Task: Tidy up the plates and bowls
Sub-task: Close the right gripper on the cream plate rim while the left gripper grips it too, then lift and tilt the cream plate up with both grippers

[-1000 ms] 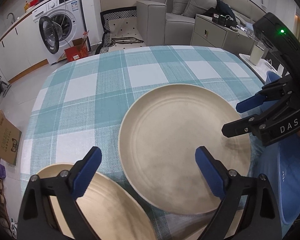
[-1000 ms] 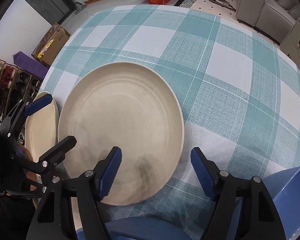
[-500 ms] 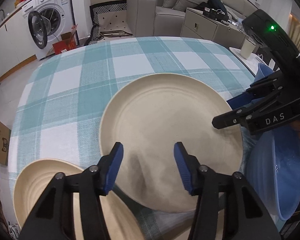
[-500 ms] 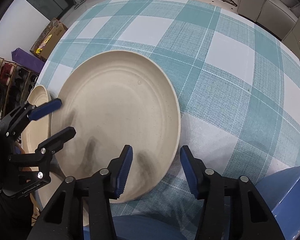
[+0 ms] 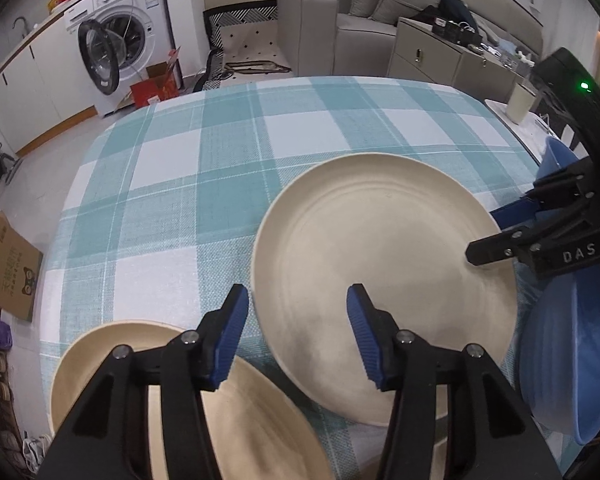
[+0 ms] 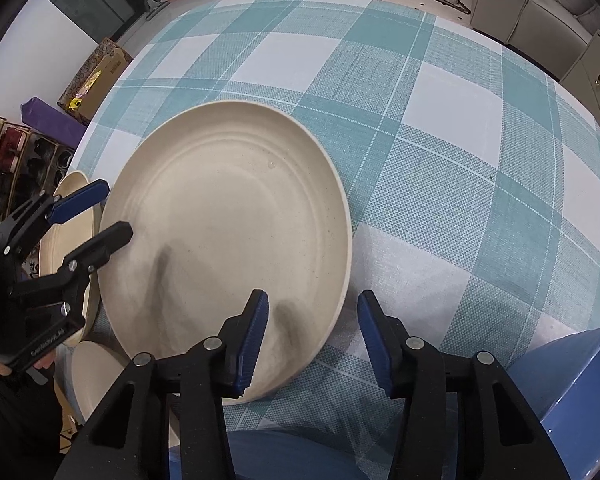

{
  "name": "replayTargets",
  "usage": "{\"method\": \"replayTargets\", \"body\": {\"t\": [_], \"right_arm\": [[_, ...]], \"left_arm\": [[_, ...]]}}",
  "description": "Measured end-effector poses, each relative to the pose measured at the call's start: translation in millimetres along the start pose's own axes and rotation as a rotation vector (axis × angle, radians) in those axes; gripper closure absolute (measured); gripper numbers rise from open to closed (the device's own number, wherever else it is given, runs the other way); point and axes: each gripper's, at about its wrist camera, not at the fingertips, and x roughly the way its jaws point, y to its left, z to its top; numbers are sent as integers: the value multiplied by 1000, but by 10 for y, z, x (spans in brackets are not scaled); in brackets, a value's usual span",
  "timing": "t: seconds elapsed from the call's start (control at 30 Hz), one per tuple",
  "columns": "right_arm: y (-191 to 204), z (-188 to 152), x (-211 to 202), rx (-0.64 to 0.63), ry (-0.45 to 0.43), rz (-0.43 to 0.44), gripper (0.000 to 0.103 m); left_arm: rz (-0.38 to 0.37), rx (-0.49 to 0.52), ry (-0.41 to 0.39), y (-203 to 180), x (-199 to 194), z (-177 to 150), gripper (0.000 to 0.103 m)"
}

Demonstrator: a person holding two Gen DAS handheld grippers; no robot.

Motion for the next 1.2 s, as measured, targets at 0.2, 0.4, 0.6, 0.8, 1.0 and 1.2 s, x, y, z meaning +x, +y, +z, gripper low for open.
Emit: {"method": "replayTargets", "body": {"t": [0.2, 0.4, 0.6, 0.8, 1.0, 1.2], "right_arm": [[34, 0, 47, -12, 12, 7, 56], [63, 7, 65, -17, 16, 0, 62], [50, 18, 66, -6, 1, -14, 63], [73, 26, 82, -12, -13, -52, 69], [74, 25, 76, -13, -25, -77, 76], [97, 50, 12, -15, -52, -88, 79]], "left_arm": [[-10, 28, 55, -62, 143, -63, 52], [-32, 30, 69, -101, 129, -86, 52], [-25, 19, 61, -112, 130, -78, 54], [-4, 9, 55, -105, 132, -58, 62], [-18, -9, 61, -78, 114, -57, 65], [-8, -17, 41, -53, 33, -30, 65]]}}
